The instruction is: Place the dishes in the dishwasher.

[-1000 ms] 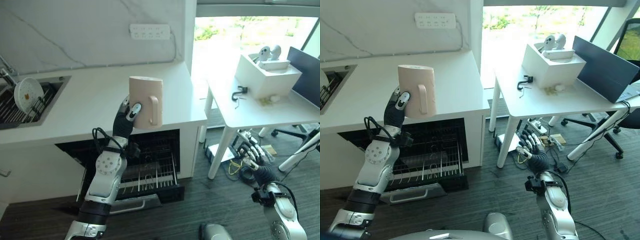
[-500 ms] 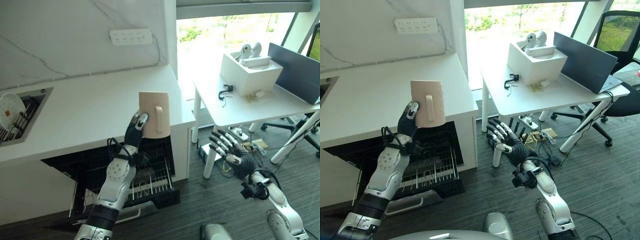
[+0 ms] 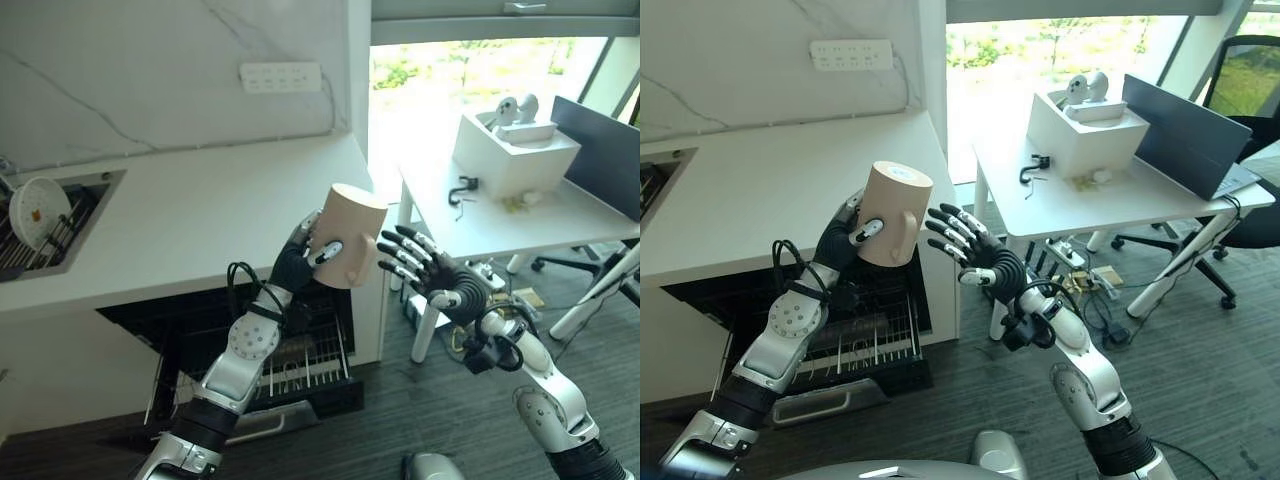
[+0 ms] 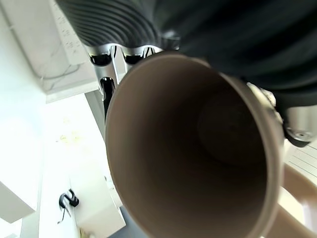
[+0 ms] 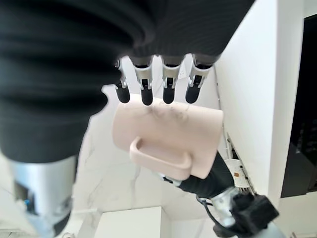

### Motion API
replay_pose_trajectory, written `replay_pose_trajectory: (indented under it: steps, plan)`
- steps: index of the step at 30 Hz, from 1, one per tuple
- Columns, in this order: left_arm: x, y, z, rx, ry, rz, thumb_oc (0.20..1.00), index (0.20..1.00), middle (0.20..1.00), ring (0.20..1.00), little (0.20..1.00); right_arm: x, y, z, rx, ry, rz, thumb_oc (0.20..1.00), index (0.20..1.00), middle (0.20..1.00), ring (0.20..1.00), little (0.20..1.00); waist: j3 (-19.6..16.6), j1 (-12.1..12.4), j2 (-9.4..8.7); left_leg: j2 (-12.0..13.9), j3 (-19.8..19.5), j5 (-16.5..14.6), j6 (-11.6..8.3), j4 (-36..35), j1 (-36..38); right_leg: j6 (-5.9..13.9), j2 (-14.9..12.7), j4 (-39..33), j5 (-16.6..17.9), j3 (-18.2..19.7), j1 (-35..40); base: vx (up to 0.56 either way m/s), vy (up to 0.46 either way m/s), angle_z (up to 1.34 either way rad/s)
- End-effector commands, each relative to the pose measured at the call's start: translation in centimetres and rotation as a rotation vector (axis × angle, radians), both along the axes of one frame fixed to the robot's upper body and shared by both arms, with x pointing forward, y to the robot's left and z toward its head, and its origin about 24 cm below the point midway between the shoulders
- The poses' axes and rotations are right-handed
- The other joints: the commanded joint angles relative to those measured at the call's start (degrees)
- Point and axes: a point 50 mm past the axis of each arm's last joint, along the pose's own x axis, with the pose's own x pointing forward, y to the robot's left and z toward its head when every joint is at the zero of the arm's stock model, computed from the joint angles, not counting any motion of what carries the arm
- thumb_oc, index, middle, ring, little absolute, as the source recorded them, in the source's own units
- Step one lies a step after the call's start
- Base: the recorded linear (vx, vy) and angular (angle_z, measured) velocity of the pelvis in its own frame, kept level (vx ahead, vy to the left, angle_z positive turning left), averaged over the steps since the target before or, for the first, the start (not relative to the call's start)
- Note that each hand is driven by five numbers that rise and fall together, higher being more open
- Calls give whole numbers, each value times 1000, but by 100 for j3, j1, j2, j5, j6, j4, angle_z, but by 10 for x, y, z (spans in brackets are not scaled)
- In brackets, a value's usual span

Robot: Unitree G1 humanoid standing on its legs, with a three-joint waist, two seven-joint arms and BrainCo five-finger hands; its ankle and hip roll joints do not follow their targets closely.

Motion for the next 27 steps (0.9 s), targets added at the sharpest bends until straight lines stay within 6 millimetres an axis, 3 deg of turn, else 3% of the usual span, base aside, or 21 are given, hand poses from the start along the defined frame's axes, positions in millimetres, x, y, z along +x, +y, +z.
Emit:
replay_pose_trajectory:
  steps: [1, 13, 27]
  plan:
    - [-6, -16, 39, 59, -253, -74, 200, 200, 200, 200, 200, -8, 10, 33, 132, -133, 20, 1000, 1000, 1000, 1000, 1000, -22, 111, -99, 77, -794, -393, -160, 402, -66, 545, -356, 9, 32, -274, 267, 39, -17, 13]
    - [-17, -28, 47, 146, -427, -20, 200, 200, 200, 200, 200, 4, 23, 52, 159, -174, -84, 1000, 1000, 1000, 1000, 1000, -84, 398, -85, -39, -1156, -392, -163, 402, -196, 502, -395, 9, 18, -376, 333, 19, -14, 15]
    - [-14, -31, 42, 278, -549, 101, 200, 200, 200, 200, 200, 17, 40, 63, 158, -143, -96, 1000, 1000, 1000, 1000, 1000, -134, 588, -45, -102, -1369, -386, -175, 402, -182, 481, -437, 9, -18, -510, 502, 12, -3, 9]
